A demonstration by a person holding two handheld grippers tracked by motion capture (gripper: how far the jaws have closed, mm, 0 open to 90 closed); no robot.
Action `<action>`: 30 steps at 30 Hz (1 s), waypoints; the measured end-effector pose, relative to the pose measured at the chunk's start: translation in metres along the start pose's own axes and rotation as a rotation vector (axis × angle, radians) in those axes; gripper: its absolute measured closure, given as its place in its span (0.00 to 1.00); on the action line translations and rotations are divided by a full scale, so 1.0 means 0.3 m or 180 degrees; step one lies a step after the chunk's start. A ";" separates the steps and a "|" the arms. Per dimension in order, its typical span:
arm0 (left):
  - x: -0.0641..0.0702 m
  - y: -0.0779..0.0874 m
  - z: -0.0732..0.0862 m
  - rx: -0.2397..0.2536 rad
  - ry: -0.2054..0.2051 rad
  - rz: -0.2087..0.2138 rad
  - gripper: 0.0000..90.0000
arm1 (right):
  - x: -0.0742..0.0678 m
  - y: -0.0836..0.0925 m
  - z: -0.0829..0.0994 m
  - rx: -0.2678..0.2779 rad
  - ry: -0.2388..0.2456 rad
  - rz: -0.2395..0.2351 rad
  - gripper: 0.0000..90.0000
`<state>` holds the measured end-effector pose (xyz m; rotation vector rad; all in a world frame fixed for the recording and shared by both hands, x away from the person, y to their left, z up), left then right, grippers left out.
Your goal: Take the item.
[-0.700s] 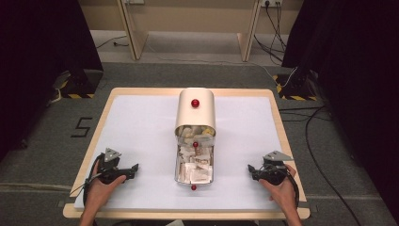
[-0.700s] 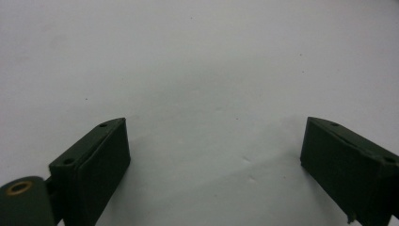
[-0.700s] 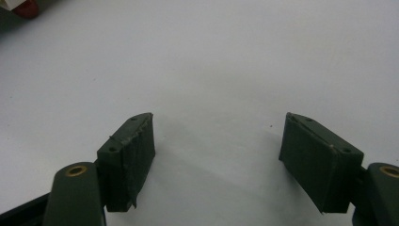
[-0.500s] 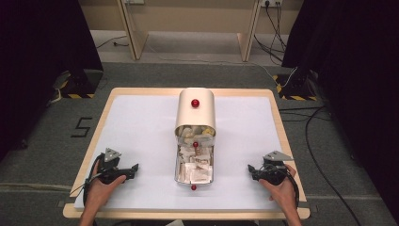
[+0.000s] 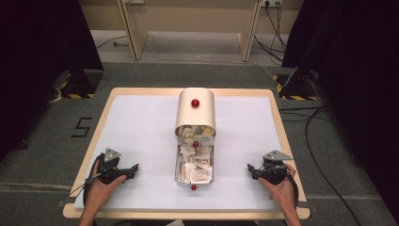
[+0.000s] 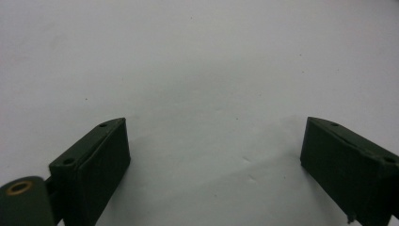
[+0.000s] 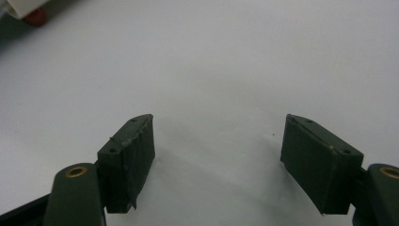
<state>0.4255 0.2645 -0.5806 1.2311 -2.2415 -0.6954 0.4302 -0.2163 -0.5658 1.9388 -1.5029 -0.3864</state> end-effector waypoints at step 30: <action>0.000 0.000 0.000 -0.0001 0.0000 0.0000 0.09 | -0.204 0.181 -0.196 0.0624 0.0146 -0.0422 0.40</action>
Point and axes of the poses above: each handheld gripper's, and its own axes: y roughly backward along the jaws, z roughly out of its underside, x roughly to its right, the point moved 10 cm from there along -y, roughly forward along the jaws, and after that the axes turned 12 degrees about z, right-handed, at the moved point
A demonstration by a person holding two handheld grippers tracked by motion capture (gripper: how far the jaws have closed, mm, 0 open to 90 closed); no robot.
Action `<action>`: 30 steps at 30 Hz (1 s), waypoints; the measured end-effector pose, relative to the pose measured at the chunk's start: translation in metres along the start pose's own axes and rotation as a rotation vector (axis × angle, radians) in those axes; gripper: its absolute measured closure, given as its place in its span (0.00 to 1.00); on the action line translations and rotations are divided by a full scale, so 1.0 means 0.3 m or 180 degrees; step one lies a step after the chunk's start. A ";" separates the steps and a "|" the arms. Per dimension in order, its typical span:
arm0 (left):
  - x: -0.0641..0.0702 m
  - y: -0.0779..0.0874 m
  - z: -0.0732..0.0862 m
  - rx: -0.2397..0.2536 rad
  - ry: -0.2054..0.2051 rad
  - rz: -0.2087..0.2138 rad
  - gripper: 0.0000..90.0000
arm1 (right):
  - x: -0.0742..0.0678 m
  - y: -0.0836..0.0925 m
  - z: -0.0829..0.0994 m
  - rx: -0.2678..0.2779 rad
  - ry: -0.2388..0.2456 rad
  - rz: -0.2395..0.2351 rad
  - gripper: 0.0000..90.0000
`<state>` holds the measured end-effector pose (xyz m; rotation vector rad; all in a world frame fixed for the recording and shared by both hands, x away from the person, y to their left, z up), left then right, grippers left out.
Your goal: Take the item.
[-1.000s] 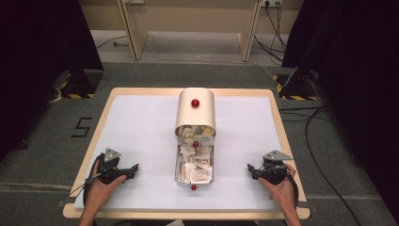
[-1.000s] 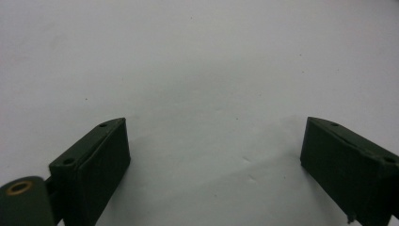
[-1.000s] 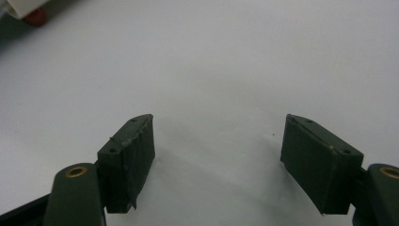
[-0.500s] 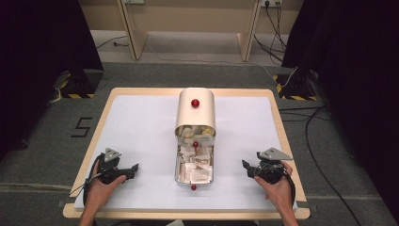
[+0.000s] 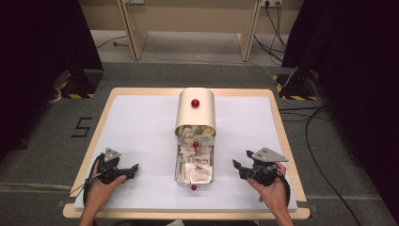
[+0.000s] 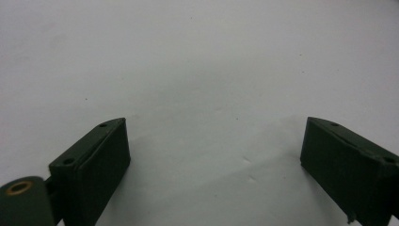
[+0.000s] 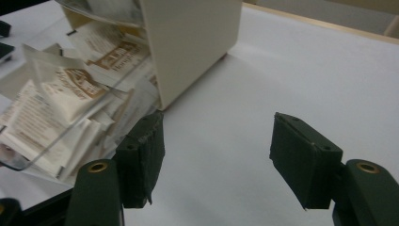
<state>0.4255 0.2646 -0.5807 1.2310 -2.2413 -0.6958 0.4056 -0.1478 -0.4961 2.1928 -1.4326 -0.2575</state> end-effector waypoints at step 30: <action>0.000 0.000 0.000 -0.0001 0.0002 0.0001 0.09 | -0.279 0.002 -0.107 0.0185 0.0395 -0.0512 0.53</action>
Point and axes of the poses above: each handheld gripper's, and its own axes: y roughly backward along the jaws, z roughly out of its underside, x roughly to its right, the point moved 10 cm from there along -y, roughly forward along the jaws, and after that the axes turned 12 degrees about z, right-handed, at the moved point
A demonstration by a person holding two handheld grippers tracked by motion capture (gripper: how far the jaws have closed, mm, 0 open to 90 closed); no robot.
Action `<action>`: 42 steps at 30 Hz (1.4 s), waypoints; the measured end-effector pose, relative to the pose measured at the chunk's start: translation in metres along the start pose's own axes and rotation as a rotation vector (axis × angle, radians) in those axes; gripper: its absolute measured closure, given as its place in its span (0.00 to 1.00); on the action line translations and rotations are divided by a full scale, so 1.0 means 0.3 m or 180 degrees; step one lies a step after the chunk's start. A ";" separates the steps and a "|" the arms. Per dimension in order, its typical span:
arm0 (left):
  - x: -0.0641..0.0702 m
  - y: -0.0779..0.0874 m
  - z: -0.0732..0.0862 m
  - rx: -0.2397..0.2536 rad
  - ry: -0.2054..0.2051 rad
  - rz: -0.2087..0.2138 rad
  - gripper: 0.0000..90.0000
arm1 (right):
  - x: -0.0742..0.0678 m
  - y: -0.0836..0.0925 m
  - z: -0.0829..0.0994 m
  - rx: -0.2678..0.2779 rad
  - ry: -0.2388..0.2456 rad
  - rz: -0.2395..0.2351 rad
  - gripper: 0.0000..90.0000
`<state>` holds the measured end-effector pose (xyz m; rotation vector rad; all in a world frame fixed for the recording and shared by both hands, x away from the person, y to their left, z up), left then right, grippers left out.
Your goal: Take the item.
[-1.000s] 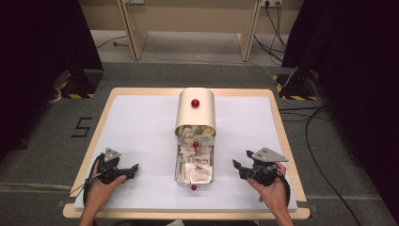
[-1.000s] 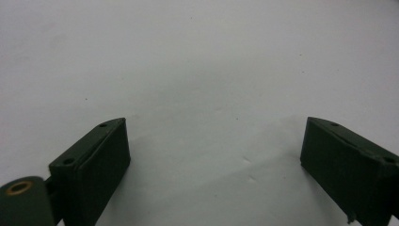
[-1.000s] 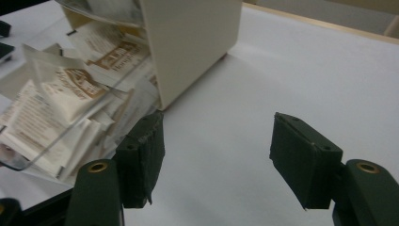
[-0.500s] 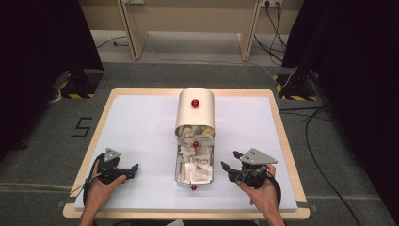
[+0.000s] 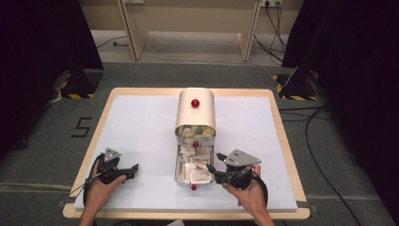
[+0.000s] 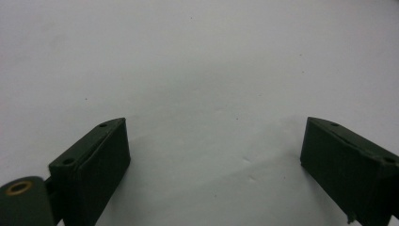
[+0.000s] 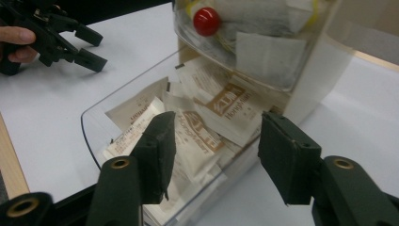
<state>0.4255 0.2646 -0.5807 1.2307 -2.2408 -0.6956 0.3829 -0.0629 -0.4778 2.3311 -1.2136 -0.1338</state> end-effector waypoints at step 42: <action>0.000 0.000 0.000 0.0000 -0.0001 -0.0001 0.09 | -0.127 -0.121 -0.026 -0.0007 0.0488 -0.0116 1.00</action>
Point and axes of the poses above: each handheld gripper's, and its own axes: y roughly backward along the jaws, z roughly out of its underside, x roughly to its right, the point moved 10 cm from there along -y, roughly forward along the jaws, and after that the axes turned 12 degrees about z, right-handed, at the moved point
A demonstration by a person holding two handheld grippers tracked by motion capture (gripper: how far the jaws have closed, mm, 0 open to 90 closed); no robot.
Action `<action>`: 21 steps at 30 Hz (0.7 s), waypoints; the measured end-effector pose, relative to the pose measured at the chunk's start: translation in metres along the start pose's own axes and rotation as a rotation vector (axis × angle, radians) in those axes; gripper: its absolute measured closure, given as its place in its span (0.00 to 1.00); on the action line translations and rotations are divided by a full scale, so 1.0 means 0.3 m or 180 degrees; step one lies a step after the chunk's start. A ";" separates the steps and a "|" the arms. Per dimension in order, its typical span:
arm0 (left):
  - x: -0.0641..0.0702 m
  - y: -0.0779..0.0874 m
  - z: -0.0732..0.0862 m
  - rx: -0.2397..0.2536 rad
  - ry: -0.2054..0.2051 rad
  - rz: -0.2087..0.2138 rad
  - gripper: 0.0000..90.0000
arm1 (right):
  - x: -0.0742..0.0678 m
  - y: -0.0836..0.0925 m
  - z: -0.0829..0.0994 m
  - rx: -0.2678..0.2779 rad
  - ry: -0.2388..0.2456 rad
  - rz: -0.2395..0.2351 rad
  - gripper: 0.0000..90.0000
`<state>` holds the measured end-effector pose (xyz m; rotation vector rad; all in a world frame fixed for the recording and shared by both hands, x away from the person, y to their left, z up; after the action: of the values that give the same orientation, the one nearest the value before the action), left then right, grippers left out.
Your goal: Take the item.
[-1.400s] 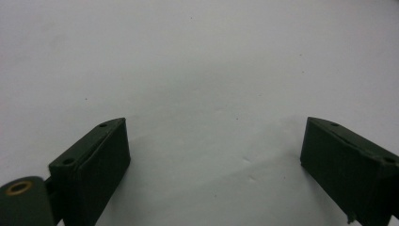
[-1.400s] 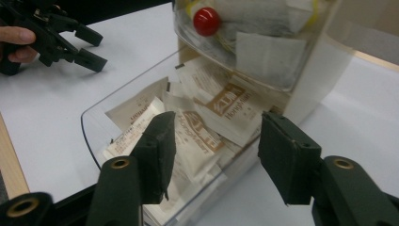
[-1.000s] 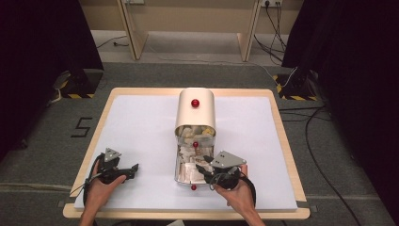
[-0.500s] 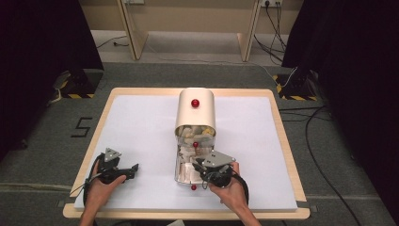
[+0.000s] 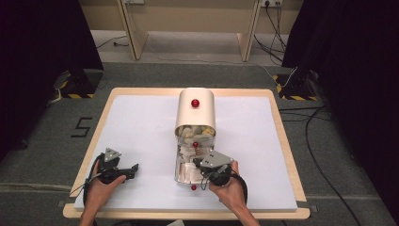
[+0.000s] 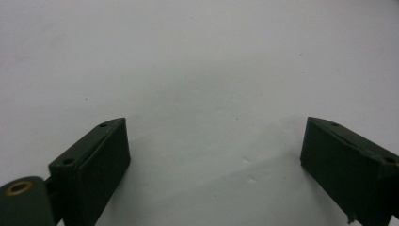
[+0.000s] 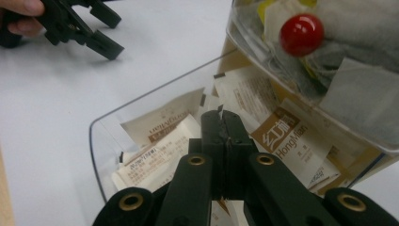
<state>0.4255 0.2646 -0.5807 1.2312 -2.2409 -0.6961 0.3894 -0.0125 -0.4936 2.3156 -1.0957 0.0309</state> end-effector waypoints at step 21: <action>0.000 0.000 -0.001 0.0009 0.0010 0.0007 0.09 | 0.037 0.091 -0.066 0.0223 -0.0122 -0.0015 1.00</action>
<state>0.4256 0.2644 -0.5806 1.2303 -2.2410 -0.6901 0.3815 -0.0241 -0.4610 2.3898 -1.1249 0.0236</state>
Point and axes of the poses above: each handheld gripper's, and its own axes: y roughly backward along the jaws, z roughly out of its underside, x roughly to its right, the point moved 10 cm from there along -y, roughly forward along the jaws, and after that the axes turned 12 degrees about z, right-handed, at the moved point
